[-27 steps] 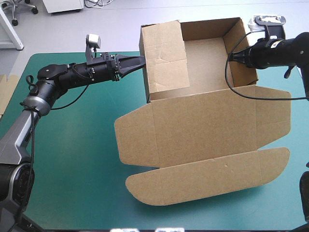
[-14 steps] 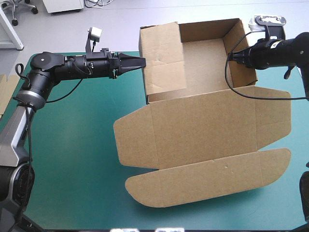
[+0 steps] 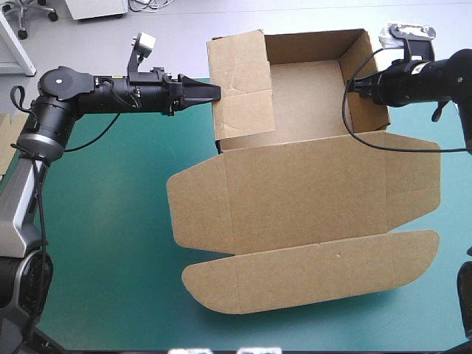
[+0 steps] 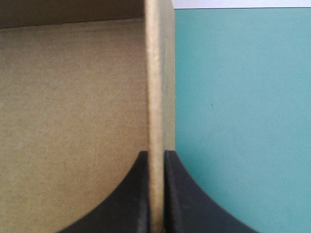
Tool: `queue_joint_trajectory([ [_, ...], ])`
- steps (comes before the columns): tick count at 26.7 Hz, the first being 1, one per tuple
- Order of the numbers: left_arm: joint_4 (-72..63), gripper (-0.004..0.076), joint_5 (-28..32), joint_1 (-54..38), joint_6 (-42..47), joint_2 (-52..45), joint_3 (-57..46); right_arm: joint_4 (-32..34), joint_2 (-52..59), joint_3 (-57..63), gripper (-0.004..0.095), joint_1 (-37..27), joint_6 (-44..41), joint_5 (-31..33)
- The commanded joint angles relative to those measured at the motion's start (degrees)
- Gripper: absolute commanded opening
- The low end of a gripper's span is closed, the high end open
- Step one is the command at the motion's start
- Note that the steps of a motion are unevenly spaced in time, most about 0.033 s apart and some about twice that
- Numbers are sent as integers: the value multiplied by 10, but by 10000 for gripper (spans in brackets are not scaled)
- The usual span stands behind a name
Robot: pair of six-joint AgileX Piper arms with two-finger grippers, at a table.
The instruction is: Fold the box
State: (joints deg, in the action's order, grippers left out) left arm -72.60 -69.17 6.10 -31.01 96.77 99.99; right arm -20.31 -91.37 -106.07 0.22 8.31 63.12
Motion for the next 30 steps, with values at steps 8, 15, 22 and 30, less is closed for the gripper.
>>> queue_joint_trajectory([
  [8,267,384,74,84,183,-16,118,0,6,-15,-10,30,-49,-17],
  [15,356,373,58,117,239,7,147,50,-2,-15,-10,63,-83,-9],
  [22,493,373,22,146,300,30,188,59,-23,-15,0,82,-95,-2],
  [30,552,366,-52,153,335,85,244,63,-53,-16,0,103,-113,-3],
])
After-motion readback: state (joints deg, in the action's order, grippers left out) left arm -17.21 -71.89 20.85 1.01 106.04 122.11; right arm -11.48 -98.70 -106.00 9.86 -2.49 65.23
